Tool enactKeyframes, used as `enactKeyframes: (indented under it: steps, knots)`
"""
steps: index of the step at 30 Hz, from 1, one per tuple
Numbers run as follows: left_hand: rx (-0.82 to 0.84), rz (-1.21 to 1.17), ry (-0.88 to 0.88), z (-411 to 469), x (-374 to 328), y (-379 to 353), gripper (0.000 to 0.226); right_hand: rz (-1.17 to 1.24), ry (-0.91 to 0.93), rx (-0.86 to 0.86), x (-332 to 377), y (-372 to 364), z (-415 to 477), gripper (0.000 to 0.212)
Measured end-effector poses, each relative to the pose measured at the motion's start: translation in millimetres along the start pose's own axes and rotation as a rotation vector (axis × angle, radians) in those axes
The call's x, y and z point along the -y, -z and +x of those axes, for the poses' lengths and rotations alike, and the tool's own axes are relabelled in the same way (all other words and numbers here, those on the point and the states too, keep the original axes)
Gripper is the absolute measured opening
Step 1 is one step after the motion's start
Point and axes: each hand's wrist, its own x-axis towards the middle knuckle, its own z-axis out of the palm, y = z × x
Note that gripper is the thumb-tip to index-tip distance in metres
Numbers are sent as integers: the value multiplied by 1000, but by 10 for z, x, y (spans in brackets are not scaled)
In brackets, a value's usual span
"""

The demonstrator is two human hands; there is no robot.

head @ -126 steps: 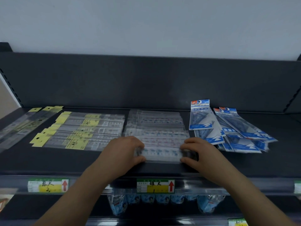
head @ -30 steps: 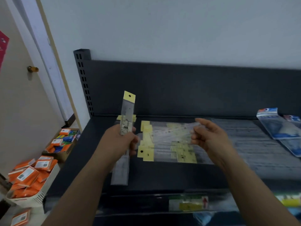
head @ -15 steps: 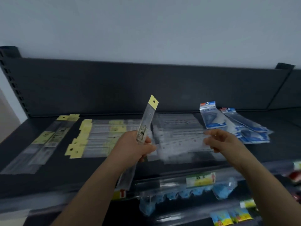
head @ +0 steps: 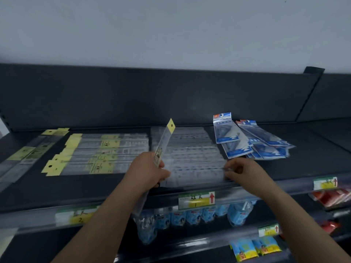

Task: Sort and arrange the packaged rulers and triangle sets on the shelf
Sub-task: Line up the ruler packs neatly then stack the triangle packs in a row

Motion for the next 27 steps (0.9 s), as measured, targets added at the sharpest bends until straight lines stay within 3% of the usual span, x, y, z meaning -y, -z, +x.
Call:
enactKeyframes:
  steps: [4, 8, 17, 23, 27]
  knots:
    - [-47, -18, -1, -48, 19, 92, 23, -69, 41, -106, 57, -63, 31, 29]
    - [-89, -171, 31, -180, 101, 321, 20, -20, 160, -143, 475, -228, 34, 26]
    - [-277, -274, 158, -277, 809, 1411, 14, 43, 390, 112, 1777, -1002, 126, 17]
    - [-434, -80, 212, -161, 1389, 2399, 13, 44, 449, 226, 2646, -1654, 237, 24]
    - [-410, 156, 262, 99, 1667, 2881, 28, 27, 459, 266, 3182, -2083, 356, 30]
